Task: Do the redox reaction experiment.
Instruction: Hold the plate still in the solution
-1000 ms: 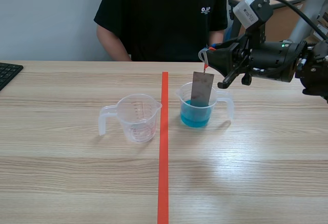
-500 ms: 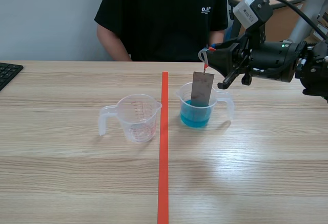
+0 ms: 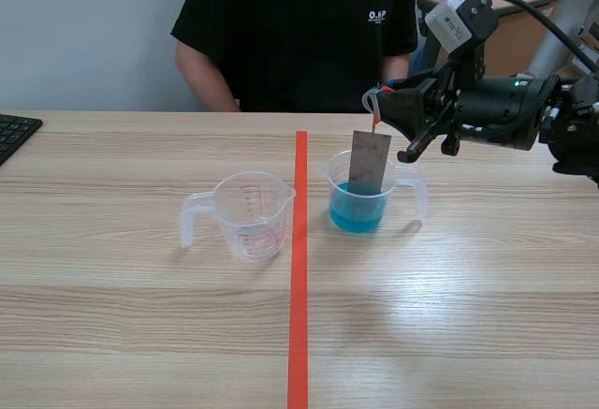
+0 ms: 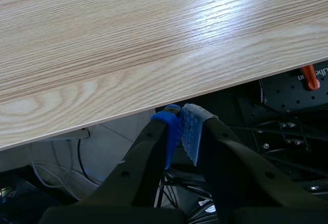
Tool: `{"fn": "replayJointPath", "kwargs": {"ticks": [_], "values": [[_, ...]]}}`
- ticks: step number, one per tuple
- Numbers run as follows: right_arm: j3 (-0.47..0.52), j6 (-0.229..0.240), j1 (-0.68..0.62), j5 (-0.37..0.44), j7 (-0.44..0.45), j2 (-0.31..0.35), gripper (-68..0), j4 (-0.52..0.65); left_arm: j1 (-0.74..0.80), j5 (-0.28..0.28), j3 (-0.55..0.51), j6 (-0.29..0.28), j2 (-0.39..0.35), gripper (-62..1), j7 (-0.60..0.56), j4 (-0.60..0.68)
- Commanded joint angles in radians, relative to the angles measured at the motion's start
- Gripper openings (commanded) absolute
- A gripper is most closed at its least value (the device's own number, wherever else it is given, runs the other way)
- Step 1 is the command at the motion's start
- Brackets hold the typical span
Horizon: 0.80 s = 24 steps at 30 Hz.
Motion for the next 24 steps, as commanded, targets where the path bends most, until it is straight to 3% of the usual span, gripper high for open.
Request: {"fn": "replayJointPath", "kwargs": {"ticks": [1,24], "values": [[0.001,0.008,0.028,0.003,0.003,0.011,-66.0,0.002,0.0,-0.006,-0.005,-0.002,-0.006,-57.8,-0.01,0.005],[0.01,0.008,0.028,0.009,-0.012,0.016,-66.0,0.029,0.0,-0.006,-0.005,-0.002,-0.006,-57.8,-0.01,0.005]]}}
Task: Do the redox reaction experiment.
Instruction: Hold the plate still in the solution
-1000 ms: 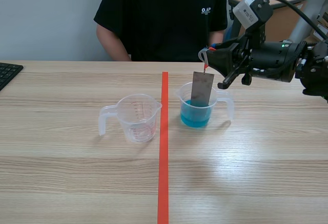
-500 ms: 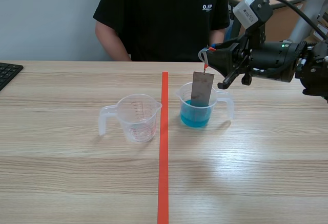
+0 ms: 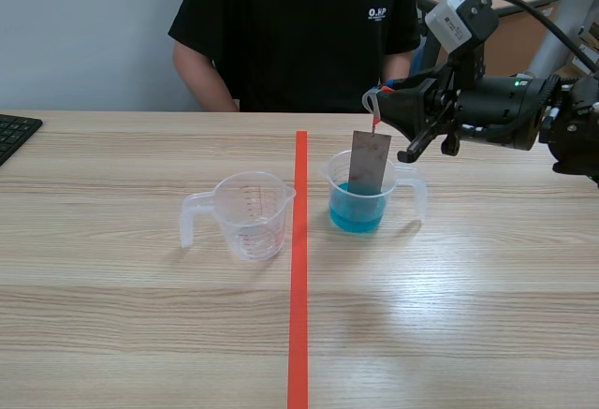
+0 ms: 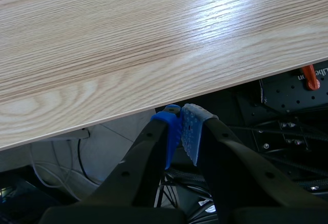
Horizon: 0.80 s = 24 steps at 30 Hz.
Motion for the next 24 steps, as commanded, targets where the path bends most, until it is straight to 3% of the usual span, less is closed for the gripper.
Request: {"fn": "replayJointPath", "kwargs": {"ticks": [1,24], "values": [[0.01,0.008,0.028,0.015,-0.003,0.02,-66.0,0.033,0.0,-0.006,-0.005,-0.002,-0.006,-57.8,-0.01,0.005],[0.011,0.008,0.028,0.275,-0.144,0.168,-65.8,0.302,0.0,-0.006,-0.005,-0.002,-0.006,-57.8,-0.011,0.005]]}}
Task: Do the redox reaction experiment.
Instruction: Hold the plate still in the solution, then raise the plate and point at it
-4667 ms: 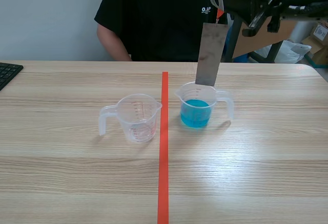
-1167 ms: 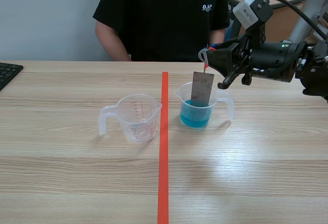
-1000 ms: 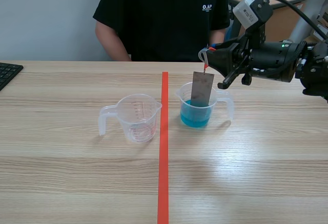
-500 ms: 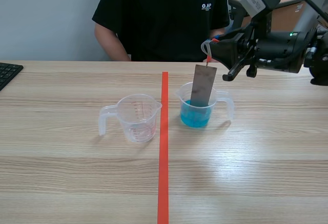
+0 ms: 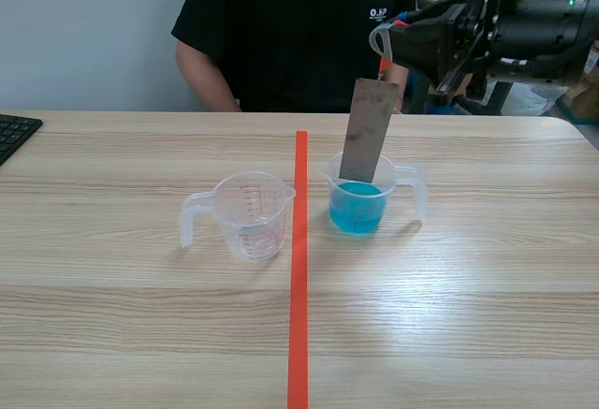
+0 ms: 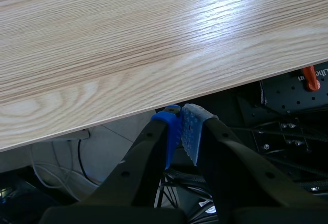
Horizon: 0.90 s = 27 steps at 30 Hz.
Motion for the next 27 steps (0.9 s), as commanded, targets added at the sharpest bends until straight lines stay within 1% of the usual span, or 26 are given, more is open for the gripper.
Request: {"fn": "replayJointPath", "kwargs": {"ticks": [1,6,17,20,24,27], "values": [[0.015,0.006,0.028,0.026,0.002,0.018,-65.8,0.033,0.002,-0.006,-0.005,-0.002,-0.005,-57.8,-0.011,0.005],[0.053,0.006,0.028,0.048,-0.026,0.028,-65.8,0.084,0.002,-0.006,-0.005,-0.002,-0.005,-57.8,-0.011,0.005],[0.142,0.006,0.028,0.182,-0.167,0.028,-65.8,0.155,0.002,-0.006,-0.005,-0.002,-0.005,-57.8,-0.011,0.005],[0.156,0.006,0.028,0.201,-0.201,0.028,-65.8,0.175,0.002,-0.006,-0.005,-0.002,-0.005,-57.8,-0.011,0.005],[0.175,0.006,0.028,0.235,-0.232,0.028,-65.8,0.195,0.002,-0.006,-0.005,-0.003,-0.005,-57.8,-0.011,0.005],[0.188,0.006,0.028,0.247,-0.238,0.028,-65.8,0.204,0.002,-0.006,-0.005,-0.003,-0.005,-57.8,-0.011,0.005]]}}
